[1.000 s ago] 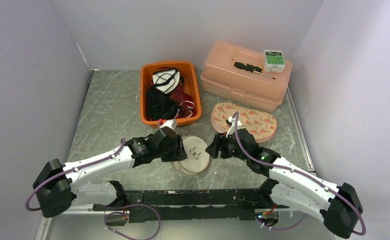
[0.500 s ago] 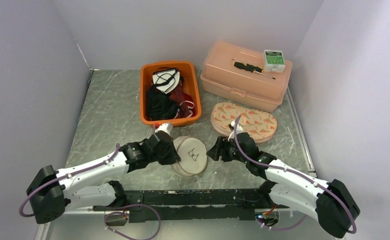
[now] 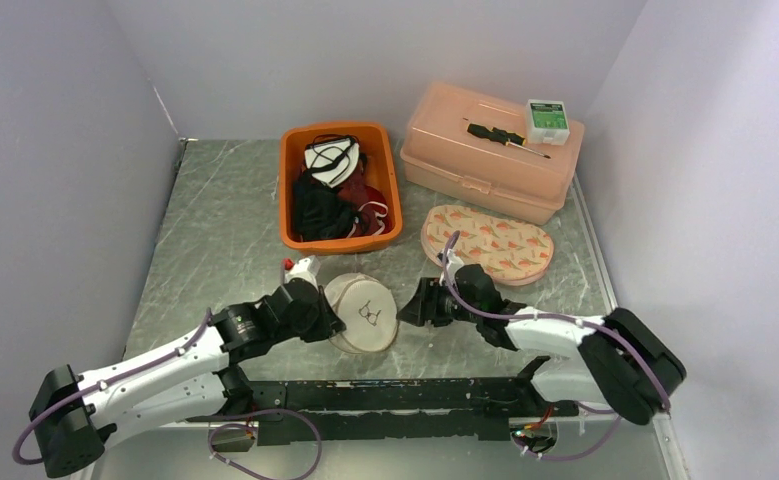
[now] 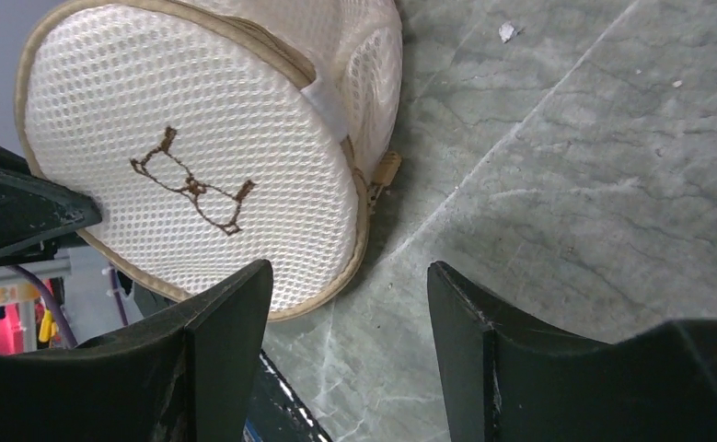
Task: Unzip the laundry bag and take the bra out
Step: Close the laundry bag at the center of the board.
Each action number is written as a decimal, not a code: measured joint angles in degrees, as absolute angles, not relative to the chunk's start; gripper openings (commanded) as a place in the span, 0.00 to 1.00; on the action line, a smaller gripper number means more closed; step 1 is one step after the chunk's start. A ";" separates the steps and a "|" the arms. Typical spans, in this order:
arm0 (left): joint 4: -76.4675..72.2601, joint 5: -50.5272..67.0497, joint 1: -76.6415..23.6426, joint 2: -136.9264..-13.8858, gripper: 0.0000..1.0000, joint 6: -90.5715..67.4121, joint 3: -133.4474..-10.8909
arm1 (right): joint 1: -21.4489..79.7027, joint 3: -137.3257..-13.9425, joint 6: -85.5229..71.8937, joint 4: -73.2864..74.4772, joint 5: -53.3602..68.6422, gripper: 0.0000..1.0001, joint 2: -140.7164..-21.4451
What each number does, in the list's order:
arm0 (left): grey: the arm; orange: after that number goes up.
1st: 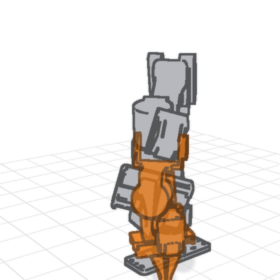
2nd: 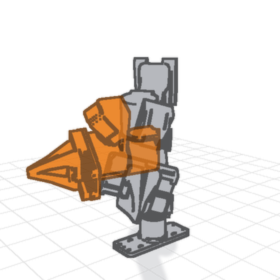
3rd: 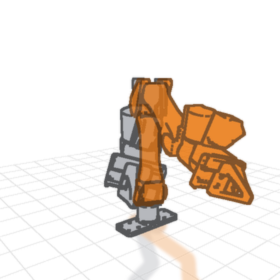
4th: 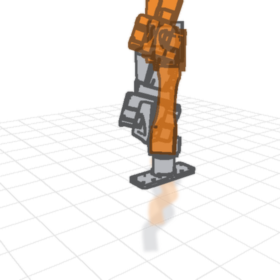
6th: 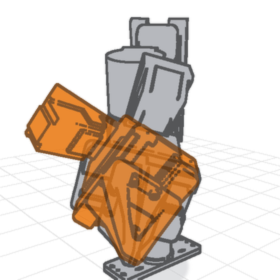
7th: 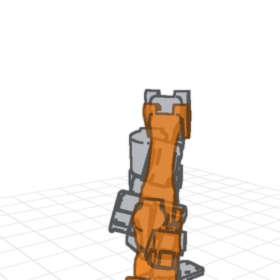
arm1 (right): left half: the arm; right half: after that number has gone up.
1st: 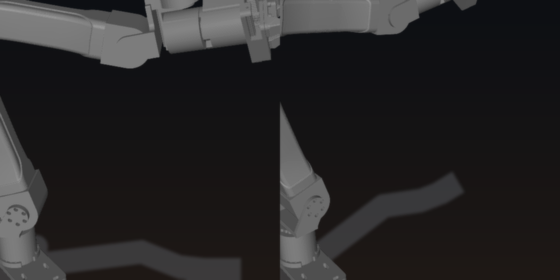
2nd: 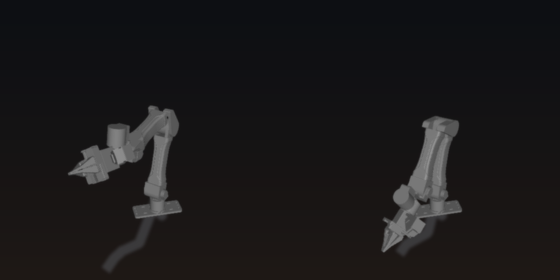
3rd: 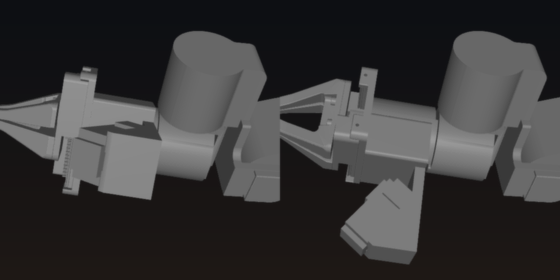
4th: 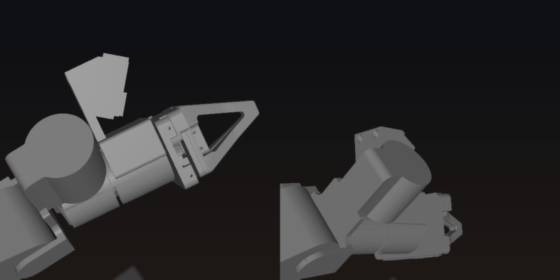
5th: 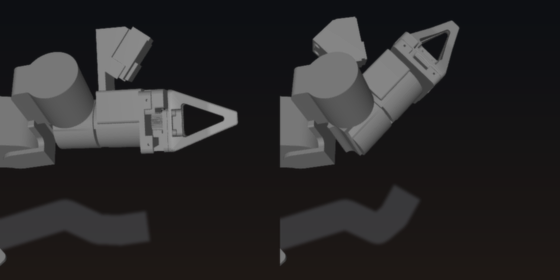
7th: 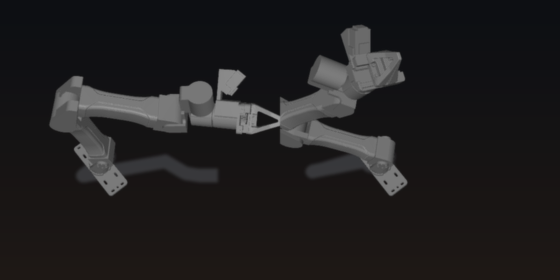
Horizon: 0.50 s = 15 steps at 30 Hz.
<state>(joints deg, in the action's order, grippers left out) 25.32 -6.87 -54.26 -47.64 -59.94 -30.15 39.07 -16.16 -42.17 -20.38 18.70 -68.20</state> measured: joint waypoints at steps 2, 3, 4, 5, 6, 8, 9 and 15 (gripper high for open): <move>25.30 -6.94 -54.26 -47.46 0.03 -60.40 -29.47 | 39.05 -16.32 -42.19 -22.61 19.81 0.65 -71.44; 25.34 -6.96 -54.26 -47.42 0.03 -60.69 -29.28 | 39.05 -16.51 -42.19 -23.73 20.27 0.65 -72.97; 25.47 -6.98 -54.26 -47.40 0.03 -60.77 -29.21 | 39.05 -16.67 -42.19 -24.75 20.62 0.65 -74.04; 25.56 -7.01 -54.26 -47.33 0.03 -60.86 -29.21 | 39.03 -16.78 -42.13 -26.46 21.26 0.65 -75.42; 25.63 -7.11 -54.26 -47.18 0.03 -60.95 -29.21 | 39.05 -16.88 -42.04 -27.66 21.58 0.65 -76.29; 26.17 -7.46 -54.24 -46.65 0.03 -61.04 -29.21 | 39.03 -17.10 -41.98 -31.03 22.31 0.65 -78.35; 26.50 -7.60 -54.24 -46.35 0.03 -61.17 -29.21 | 39.03 -17.21 -41.85 -32.91 22.70 0.65 -79.50; 29.19 -8.97 -54.24 -44.49 0.03 -61.69 -29.21 | 39.03 -18.79 -41.01 -38.92 23.66 0.66 -85.45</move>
<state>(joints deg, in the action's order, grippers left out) 29.19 -8.97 -54.24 -44.49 -61.69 -29.21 39.03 -18.79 -41.01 -38.92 23.66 -85.45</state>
